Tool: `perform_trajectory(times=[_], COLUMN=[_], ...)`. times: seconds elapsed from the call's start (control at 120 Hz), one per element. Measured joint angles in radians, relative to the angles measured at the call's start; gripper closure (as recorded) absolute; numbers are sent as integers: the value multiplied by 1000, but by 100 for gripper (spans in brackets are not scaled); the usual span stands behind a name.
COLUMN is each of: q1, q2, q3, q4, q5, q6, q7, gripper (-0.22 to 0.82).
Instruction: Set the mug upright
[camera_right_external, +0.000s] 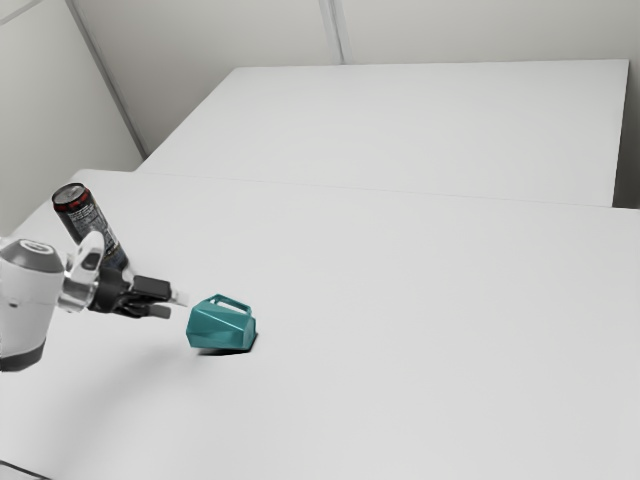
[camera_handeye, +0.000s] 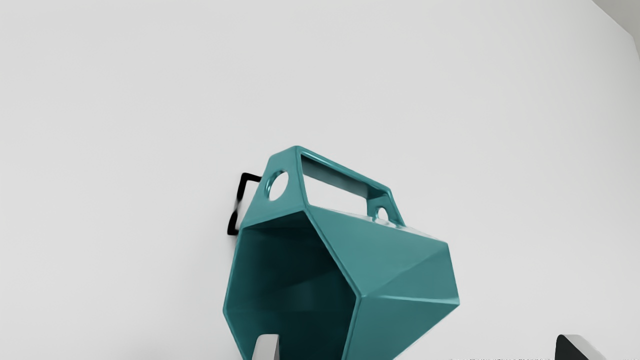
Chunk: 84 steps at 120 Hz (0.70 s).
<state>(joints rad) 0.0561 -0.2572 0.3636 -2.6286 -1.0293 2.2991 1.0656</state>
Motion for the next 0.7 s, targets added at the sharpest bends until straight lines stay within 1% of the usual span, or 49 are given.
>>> perform_trajectory(times=[0.075, 0.192, 0.35, 0.517, 0.7], q1=[-3, -7, -27, -72, -82], q2=[42, 81, 125, 140, 138], q3=[-2, -7, -29, -32, -32], q4=[0, -1, 0, 1, -10], q5=[-43, -86, -141, -184, -238], q6=[2, 3, 4, 8, 0], q7=[82, 190, 309, 406, 514], gripper=[0, 0, 0, 0, 0])
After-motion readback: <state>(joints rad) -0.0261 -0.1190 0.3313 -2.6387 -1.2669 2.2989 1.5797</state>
